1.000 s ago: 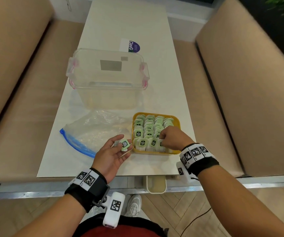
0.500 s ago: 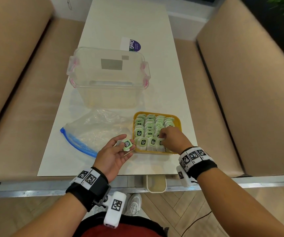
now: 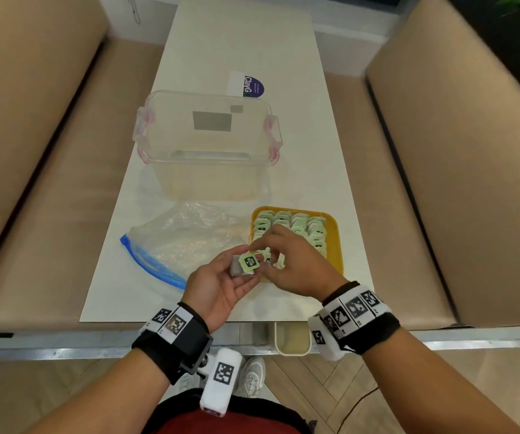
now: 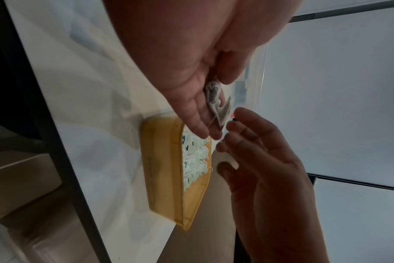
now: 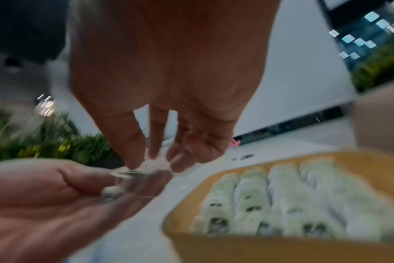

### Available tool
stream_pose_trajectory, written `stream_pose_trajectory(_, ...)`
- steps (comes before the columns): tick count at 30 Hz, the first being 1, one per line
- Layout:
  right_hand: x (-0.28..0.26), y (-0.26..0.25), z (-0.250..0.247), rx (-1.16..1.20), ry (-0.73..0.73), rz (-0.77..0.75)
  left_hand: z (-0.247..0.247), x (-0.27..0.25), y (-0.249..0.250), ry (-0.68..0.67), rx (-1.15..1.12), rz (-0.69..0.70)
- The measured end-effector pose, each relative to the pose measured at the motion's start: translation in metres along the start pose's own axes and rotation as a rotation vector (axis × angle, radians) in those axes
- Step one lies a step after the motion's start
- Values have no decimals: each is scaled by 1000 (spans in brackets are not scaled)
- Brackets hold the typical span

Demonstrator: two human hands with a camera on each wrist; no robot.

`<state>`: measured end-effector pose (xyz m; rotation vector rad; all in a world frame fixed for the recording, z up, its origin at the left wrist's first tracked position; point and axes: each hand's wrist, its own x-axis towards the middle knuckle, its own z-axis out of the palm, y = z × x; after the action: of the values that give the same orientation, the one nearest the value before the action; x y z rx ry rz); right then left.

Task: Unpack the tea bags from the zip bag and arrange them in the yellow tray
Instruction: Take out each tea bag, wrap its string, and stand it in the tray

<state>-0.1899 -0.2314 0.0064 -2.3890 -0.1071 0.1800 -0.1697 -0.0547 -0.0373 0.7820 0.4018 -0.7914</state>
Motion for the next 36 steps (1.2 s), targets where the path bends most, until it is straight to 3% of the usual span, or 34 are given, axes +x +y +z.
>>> stream_pose_trajectory(4, -1, -1, 15, 150, 191, 290, 2, -1, -1, -3, 18, 52)
stream_pose_trajectory(8, -5, -6, 29, 315, 233, 390, 5, -1, -3, -7, 1, 87)
stream_pose_trajectory(19, -9, -16, 29, 215, 298, 234, 6, 0, -3, 35, 56, 108)
stream_pose_trajectory(26, -16, -8, 10, 394, 66, 241, 6, 3, -6, 73, 148, 74)
stream_pose_trajectory(31, -27, 0, -13, 335, -11, 256, 6, 4, -8, 85, 208, 79)
stream_pose_trajectory(34, -32, 11, -25, 247, 60, 282, 6, 5, -7, 94, 283, 105)
stream_pose_trajectory(36, -36, 21, -34, 51, 131, 250, 4, 7, -8, 134, 385, 145)
